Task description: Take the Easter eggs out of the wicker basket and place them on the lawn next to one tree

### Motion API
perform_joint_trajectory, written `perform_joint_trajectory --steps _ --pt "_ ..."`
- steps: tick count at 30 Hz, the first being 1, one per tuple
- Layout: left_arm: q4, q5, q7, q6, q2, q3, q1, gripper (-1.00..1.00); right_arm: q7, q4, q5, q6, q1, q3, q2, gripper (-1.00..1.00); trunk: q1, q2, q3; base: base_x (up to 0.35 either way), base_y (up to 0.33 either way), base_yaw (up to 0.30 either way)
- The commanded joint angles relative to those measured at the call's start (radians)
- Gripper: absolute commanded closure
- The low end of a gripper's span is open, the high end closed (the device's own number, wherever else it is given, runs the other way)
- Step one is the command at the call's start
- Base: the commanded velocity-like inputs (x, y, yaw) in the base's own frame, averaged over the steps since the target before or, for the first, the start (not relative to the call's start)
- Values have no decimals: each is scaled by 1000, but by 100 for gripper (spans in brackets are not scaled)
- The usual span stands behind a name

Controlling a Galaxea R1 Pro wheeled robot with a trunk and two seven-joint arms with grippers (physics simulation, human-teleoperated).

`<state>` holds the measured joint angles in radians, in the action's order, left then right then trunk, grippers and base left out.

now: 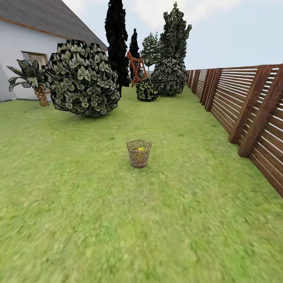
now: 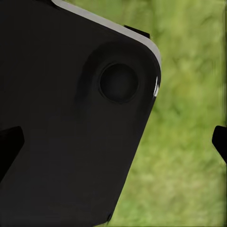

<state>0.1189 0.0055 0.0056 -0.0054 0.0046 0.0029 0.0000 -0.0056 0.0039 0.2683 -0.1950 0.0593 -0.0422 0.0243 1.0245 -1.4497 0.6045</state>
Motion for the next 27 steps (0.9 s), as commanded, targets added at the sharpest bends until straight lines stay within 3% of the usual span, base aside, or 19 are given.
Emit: perform_joint_trajectory --steps 1,27 --pt "1 1 1 -1 0 0 0 -100 -1 1 2 -3 1 -4 0 -100 1 0 1 315 0 0" --pt "1 1 1 -1 0 0 0 -100 -1 1 5 -3 1 -2 0 -100 1 0 1 315 0 0"
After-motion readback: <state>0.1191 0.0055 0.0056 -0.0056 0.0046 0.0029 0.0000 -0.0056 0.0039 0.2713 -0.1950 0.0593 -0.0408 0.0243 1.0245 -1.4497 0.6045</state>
